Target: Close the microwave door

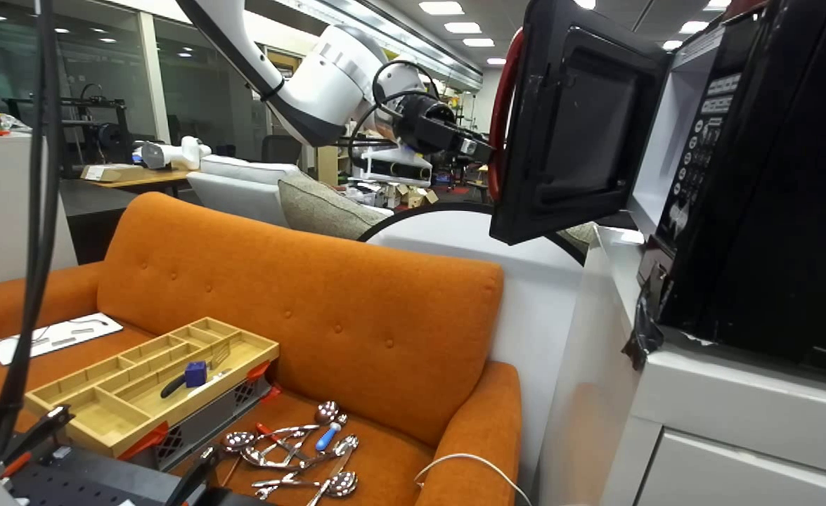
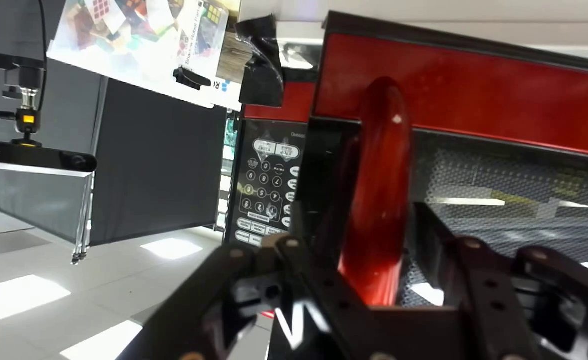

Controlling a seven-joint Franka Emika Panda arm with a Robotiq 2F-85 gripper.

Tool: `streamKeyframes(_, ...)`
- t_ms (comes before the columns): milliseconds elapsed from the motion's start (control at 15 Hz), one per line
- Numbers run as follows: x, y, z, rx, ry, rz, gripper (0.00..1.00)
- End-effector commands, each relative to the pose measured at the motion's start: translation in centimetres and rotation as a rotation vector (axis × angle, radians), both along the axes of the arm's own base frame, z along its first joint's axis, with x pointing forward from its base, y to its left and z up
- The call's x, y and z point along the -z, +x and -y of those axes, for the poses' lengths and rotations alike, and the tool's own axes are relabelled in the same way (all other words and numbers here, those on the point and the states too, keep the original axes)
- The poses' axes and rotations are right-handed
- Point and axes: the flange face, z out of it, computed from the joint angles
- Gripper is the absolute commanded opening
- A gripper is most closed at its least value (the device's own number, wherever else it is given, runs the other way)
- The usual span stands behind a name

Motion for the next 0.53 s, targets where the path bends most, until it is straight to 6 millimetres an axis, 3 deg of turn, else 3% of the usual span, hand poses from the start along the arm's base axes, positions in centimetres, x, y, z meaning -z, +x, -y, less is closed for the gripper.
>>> streamKeyframes(0, -0.4, 0.7, 0.5, 0.036, 0.005, 0.021, 0.24)
streamKeyframes(200, -0.6, 0.6, 0.7, 0.045, -0.005, 0.044, 0.06)
streamKeyframes(467, -1.1, -0.4, 1.2, 0.065, -0.001, 0.053, 0.08)
